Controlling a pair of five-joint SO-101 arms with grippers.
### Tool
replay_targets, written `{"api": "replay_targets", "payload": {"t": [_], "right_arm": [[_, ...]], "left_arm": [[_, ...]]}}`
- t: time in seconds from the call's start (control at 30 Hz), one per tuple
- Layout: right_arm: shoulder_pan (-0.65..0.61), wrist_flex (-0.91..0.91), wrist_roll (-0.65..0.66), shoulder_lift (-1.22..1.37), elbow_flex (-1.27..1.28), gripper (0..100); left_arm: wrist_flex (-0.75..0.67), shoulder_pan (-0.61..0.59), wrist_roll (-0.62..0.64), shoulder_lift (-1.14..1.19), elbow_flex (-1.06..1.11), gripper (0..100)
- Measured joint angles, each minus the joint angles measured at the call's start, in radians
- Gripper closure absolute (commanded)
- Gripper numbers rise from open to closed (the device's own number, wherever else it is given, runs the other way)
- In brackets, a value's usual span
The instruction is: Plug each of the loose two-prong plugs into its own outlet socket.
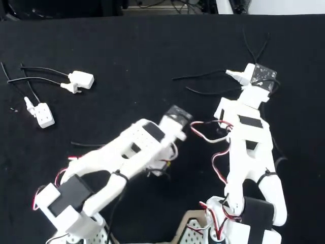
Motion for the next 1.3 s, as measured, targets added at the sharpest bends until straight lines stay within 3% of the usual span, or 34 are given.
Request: {"api": "replay_targets", "payload": {"t": [0.3,0.5,0.77,0.97,1.13,1.3], "right_arm": [[-0.002,0.0,0.0,0.0,0.0,98.6],[-0.003,0.0,0.0,0.0,0.0,98.6],[-0.003,0.0,0.0,0.0,0.0,98.6],[-0.002,-0.003,0.0,0.0,0.0,98.6],[-0.003,-0.032,0.0,0.0,0.0,98.6],[-0.003,-0.015,0.0,0.0,0.0,98.6]], "left_arm": [[-0.003,0.144,-0.074,-0.158,0.055,96],[-0.043,0.138,-0.078,-0.258,0.161,77],[-0.028,0.055,-0.078,-0.278,0.187,83],[0.133,0.061,-0.127,-0.279,0.147,83],[0.207,-0.106,-0.144,-0.376,0.097,83],[0.109,-0.399,-0.144,-0.52,0.144,83]]}}
